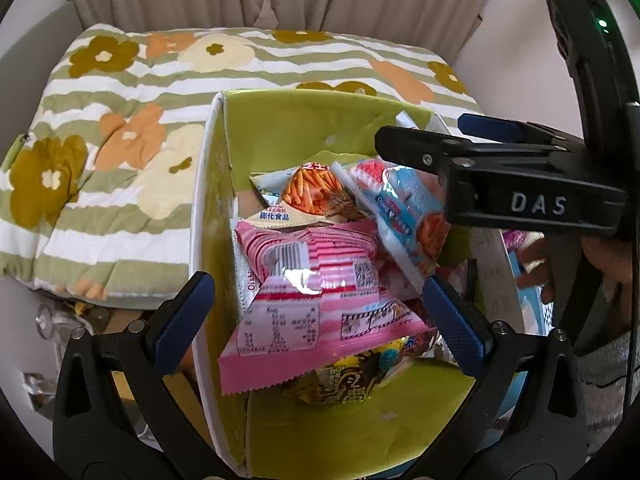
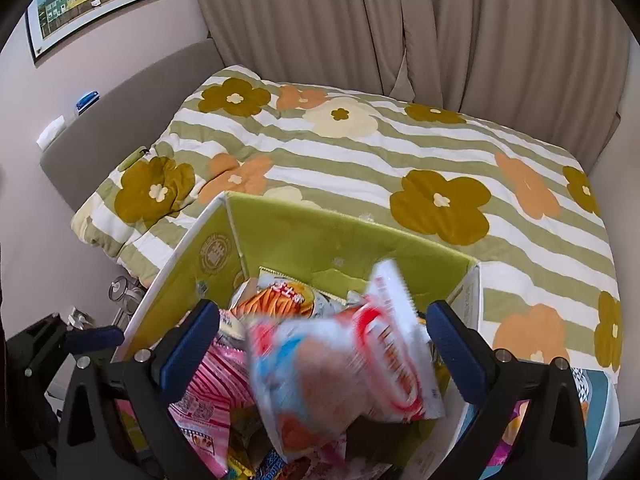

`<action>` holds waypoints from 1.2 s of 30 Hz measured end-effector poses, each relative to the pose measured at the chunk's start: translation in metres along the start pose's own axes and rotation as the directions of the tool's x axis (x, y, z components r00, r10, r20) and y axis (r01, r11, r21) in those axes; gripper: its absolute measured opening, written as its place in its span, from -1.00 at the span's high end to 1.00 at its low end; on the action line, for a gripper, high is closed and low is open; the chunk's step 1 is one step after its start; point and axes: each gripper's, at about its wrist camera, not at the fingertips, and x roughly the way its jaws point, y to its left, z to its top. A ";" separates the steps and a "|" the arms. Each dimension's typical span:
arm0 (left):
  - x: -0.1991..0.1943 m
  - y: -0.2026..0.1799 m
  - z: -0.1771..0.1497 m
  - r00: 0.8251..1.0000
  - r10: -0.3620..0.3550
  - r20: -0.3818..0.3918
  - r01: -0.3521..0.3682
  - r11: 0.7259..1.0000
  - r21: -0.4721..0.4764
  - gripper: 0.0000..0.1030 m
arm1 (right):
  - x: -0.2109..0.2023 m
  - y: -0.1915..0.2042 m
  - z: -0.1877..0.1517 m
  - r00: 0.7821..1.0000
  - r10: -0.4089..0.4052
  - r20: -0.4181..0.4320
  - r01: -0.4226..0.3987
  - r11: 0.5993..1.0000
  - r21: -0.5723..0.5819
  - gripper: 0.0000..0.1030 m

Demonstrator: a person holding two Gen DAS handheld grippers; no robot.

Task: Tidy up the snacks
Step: 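Carry the pink striped and shrimp-chip bags over the box and release them inside, then move both tools back from the box toward the remaining snacks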

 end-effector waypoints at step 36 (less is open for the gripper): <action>-0.062 -0.160 -0.032 0.985 -0.033 0.172 0.033 0.999 0.006 -0.99 | -0.179 -0.099 -0.100 0.987 -0.123 0.105 0.114 0.990 0.085 -0.99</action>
